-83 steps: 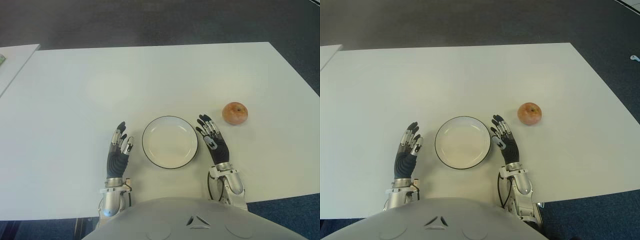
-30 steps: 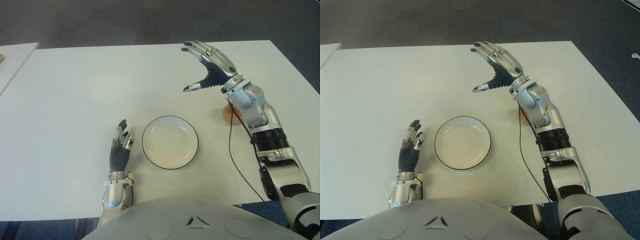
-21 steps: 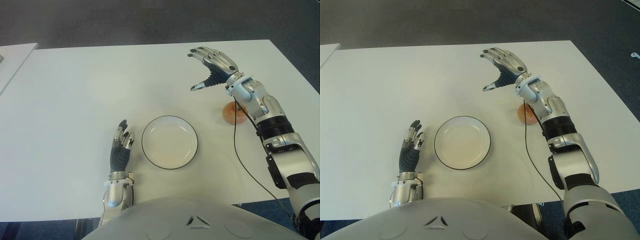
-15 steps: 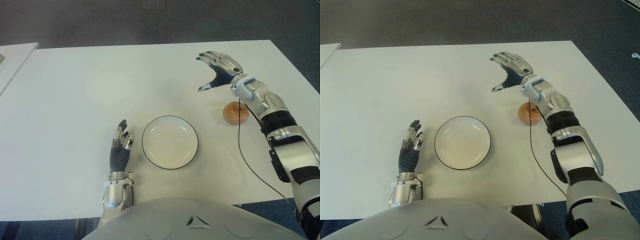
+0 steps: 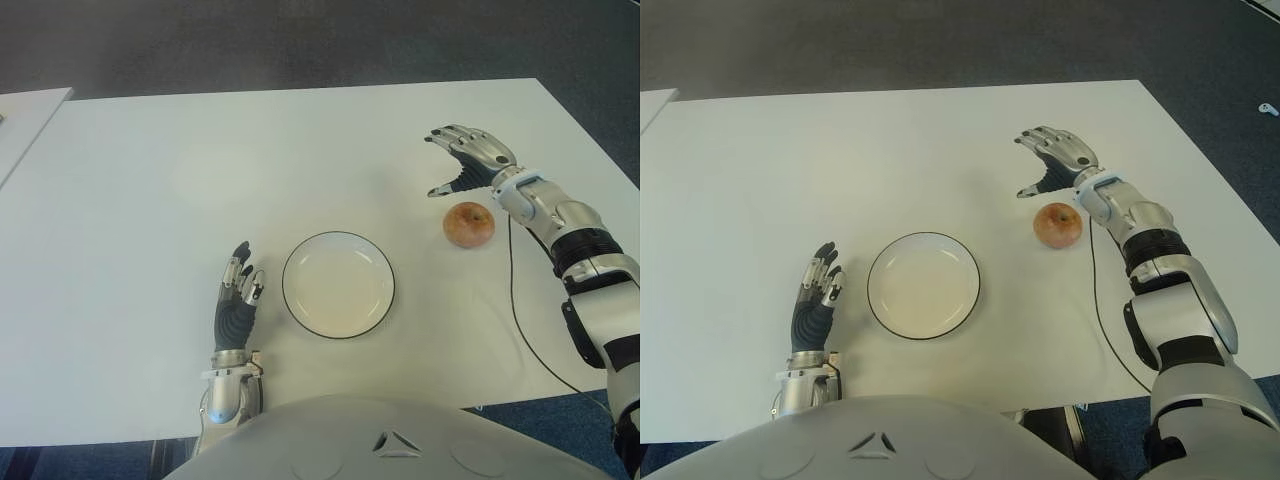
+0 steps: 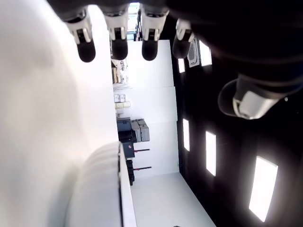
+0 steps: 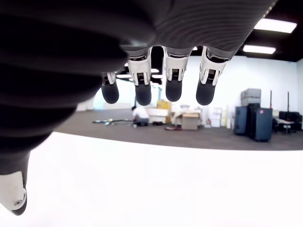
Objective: Put the apples into the plate.
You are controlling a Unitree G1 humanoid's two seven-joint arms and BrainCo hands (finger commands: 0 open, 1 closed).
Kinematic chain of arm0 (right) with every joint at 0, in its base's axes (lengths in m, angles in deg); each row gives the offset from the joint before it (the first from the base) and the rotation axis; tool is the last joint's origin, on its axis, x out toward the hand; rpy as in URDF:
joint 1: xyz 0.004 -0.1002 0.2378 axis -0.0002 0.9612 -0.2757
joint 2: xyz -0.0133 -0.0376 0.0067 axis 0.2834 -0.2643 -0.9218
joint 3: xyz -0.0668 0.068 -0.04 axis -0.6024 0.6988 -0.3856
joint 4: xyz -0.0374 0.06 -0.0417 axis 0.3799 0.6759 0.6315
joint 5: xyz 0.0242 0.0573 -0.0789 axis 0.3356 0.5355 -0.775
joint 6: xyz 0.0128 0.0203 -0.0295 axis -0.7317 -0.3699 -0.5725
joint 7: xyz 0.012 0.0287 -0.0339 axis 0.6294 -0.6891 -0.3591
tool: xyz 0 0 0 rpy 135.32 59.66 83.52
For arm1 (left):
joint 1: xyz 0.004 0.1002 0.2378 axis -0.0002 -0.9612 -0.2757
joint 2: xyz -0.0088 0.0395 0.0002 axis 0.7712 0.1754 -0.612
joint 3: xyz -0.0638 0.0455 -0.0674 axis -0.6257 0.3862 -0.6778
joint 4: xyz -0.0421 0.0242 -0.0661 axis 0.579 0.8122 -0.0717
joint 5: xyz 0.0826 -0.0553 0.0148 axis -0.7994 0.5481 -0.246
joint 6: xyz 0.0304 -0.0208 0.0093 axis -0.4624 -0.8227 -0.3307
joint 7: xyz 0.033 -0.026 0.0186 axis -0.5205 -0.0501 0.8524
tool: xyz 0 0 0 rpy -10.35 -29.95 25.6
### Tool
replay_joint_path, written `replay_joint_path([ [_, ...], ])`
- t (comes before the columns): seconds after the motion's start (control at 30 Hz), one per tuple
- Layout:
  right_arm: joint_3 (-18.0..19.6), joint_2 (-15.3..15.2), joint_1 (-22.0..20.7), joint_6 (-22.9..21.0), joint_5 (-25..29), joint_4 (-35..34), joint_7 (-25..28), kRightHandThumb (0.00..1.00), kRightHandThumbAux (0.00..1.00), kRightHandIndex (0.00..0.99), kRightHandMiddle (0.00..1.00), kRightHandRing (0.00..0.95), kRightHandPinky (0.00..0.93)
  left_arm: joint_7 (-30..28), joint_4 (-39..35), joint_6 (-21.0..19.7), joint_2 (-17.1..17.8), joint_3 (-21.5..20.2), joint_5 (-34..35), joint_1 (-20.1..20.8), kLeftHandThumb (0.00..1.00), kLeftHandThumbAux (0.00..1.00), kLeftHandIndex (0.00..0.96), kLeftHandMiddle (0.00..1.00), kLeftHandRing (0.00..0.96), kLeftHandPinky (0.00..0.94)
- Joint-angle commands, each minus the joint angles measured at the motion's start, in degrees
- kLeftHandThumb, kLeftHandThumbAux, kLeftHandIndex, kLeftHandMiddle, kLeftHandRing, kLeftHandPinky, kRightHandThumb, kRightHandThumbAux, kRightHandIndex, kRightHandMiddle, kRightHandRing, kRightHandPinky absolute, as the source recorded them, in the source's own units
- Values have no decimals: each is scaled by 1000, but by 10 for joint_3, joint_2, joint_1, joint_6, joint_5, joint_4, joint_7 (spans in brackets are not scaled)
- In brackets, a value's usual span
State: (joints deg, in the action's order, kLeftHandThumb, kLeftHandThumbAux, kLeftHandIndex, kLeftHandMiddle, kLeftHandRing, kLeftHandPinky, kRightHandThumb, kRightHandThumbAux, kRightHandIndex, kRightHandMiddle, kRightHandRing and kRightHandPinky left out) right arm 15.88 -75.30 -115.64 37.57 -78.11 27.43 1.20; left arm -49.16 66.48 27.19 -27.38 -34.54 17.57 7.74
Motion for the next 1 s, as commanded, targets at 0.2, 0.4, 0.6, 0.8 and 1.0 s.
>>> replay_joint_path([
  [0.2, -7, -6, 21, 8, 19, 24, -9, 346, 522, 26, 12, 0, 0, -6, 13, 14, 5, -4, -2, -7, 0, 436, 0, 0, 0, 0],
  [0.4, -4, -9, 34, 11, 24, 27, -19, 352, 513, 23, 18, 0, 0, -7, 15, 14, 7, -7, 0, -9, 0, 442, 0, 0, 0, 0],
  [0.6, 1, -22, 58, 20, 36, 11, -26, 356, 503, 24, 26, 3, 0, -7, 17, 17, 6, -9, 4, -13, 0, 442, 0, 0, 0, 0],
  [0.8, 8, -39, 85, 28, 50, -15, -29, 346, 491, 26, 31, 8, 0, -5, 26, 26, 4, -15, 1, -8, 0, 441, 0, 0, 0, 4],
  [1.0, 15, -48, 106, 29, 59, -40, -26, 344, 486, 22, 35, 12, 0, -4, 32, 33, 3, -17, 0, -7, 0, 443, 0, 0, 0, 11],
])
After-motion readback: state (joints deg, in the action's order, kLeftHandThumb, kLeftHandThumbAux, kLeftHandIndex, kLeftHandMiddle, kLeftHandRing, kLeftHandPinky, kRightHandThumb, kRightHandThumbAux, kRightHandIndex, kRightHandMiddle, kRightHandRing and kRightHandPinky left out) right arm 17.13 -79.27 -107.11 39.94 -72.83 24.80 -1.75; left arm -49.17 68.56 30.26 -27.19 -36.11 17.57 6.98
